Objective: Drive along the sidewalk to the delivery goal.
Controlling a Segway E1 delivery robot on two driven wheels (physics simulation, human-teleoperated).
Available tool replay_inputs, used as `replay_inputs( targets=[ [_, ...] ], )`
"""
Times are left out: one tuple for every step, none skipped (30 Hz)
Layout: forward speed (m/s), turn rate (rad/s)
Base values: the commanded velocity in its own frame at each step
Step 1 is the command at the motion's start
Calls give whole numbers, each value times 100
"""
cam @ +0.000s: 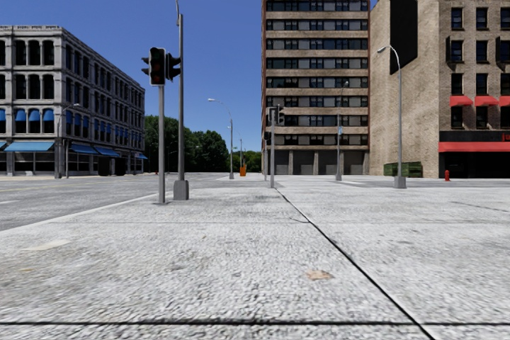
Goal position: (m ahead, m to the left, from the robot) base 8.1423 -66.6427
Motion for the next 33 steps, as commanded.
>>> replay_inputs(
  targets=[
    [200, 0],
    [200, 0],
    [200, 0],
    [200, 0],
    [200, 0],
    [200, 0],
    [200, 0],
    [200, 0],
    [200, 0],
    [200, 0],
    [200, 0],
    [200, 0],
    [200, 0],
    [200, 0],
    [200, 0],
    [200, 0],
    [200, 0],
    [200, 0],
    [200, 0],
    [200, 0],
    [200, 0],
    [200, 0],
    [200, 0],
    [200, 0],
    [200, 0],
    [200, 0],
    [200, 0],
    [200, 0],
    [200, 0],
    [200, 0],
    [200, 0],
    [200, 0],
    [200, 0]
  ],
)
